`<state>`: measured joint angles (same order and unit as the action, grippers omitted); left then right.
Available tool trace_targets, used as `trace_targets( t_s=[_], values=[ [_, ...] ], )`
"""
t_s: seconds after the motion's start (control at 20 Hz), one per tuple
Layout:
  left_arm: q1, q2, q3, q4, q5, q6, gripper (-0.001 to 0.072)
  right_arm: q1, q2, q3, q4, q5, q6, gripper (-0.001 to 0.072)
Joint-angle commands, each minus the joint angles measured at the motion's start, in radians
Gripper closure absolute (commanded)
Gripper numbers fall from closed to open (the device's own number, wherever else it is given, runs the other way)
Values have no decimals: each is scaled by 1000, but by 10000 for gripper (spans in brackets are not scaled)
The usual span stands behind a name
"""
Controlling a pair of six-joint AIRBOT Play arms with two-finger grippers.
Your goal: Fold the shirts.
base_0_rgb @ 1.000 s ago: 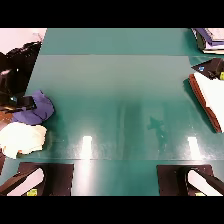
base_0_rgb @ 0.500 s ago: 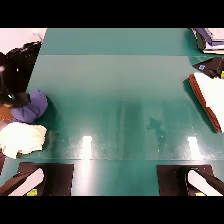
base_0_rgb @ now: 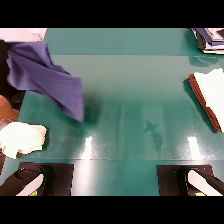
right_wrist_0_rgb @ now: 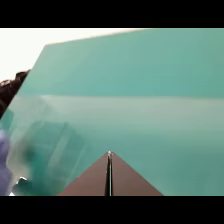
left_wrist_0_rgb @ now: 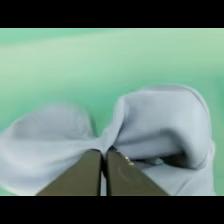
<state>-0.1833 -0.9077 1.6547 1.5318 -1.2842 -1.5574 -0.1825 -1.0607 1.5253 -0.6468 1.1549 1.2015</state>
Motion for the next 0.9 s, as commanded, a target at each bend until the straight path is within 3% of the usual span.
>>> trace_targets(
  t_s=[0.0, 0.2, 0.35, 0.4, 0.45, 0.5, 0.55, 0.65, 0.85],
  values=[
    [-220, -45, 61, -10, -22, -80, 684, 0, 0, 52, 0, -13, 2, 692],
    [-433, -264, 61, -44, 70, -92, 683, 0, 0, 51, 0, 10, 2, 692],
    [-543, -465, 61, -174, 172, -64, 679, 0, 0, 50, -3, 30, 2, 692],
    [-564, -519, 61, -227, 190, -58, 509, 0, 0, 50, -3, 35, 2, 692],
    [-576, -567, 61, -273, 196, -58, 109, 0, 0, 50, -8, 35, 2, 692],
    [-578, -600, 61, -293, 191, -56, -5, 0, 0, 50, -9, 36, 2, 692],
    [-574, -611, 61, -280, 184, -26, 46, 0, 0, 50, -10, 38, 1, 692],
    [-541, -610, 68, -201, 183, 31, 43, 0, -1, 50, -11, 38, 1, 692],
    [-319, -610, 81, -137, 128, 27, 43, 0, -10, 50, -11, 57, 1, 692]
  ],
)
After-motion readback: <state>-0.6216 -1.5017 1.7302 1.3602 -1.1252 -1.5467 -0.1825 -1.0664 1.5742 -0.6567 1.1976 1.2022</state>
